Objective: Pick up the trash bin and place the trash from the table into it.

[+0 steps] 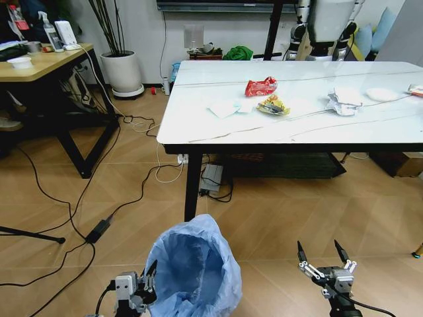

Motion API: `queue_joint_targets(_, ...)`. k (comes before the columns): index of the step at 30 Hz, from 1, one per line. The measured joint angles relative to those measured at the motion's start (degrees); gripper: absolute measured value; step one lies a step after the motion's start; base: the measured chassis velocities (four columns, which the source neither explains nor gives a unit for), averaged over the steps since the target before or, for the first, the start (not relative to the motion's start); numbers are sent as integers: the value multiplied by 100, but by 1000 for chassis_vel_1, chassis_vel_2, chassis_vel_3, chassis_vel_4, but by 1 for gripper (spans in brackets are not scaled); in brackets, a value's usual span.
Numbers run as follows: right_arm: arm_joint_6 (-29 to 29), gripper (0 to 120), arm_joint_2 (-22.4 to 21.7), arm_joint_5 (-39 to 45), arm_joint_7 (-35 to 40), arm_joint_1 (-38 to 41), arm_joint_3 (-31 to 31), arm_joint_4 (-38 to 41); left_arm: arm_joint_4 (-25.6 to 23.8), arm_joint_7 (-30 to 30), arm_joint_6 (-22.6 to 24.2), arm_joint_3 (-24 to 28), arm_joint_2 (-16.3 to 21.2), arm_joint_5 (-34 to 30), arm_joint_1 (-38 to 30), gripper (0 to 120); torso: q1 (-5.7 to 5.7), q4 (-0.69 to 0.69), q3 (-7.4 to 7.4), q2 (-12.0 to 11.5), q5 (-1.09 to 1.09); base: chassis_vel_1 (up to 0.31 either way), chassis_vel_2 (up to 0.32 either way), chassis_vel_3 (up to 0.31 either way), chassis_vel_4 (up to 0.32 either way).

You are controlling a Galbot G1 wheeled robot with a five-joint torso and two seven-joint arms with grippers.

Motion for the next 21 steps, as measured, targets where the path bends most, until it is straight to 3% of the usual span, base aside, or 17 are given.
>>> queue_joint_targets(21,-67,100,-4,62,3,91,-3,-25,113,15,44,-85,-29,-177,-127,0,192,0,342,534,0,0,0,0,0)
